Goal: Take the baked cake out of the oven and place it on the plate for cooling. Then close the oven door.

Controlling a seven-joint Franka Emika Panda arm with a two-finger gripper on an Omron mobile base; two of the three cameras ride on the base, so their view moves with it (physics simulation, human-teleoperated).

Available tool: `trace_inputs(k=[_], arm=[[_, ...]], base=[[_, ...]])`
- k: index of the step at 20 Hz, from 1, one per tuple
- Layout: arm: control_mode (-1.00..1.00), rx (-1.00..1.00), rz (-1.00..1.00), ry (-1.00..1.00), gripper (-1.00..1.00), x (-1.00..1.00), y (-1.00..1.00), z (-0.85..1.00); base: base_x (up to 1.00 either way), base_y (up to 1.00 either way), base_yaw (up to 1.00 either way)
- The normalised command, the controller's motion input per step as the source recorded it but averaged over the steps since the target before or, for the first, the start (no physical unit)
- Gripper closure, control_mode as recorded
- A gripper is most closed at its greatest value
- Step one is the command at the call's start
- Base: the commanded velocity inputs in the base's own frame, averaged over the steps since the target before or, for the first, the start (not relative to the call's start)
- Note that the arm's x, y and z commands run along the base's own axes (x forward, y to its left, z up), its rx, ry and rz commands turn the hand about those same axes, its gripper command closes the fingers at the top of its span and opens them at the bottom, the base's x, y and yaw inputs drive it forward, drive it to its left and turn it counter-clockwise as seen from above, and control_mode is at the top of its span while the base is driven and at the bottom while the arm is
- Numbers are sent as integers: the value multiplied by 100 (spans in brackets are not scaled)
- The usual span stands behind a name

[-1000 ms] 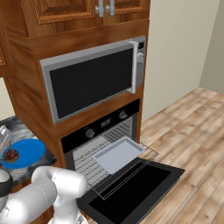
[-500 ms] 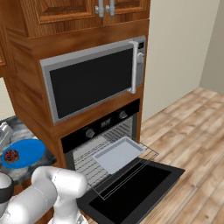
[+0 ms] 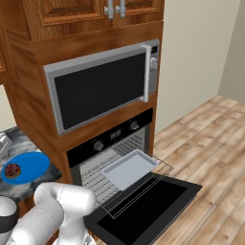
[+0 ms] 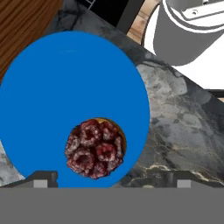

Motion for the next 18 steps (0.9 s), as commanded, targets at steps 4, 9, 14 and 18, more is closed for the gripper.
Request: trace_inputs(k=[4, 9, 14, 18], arm=[[-100, 4, -1, 0, -100, -25, -4, 21], [-100, 9, 0, 0, -100, -20, -7, 43], [-100, 10, 0, 0, -100, -27, -18, 42], [-100, 9, 0, 0, -100, -35, -26, 34]], base=[[0, 0, 0], [0, 0, 0], [0, 0, 0], [0, 0, 0]])
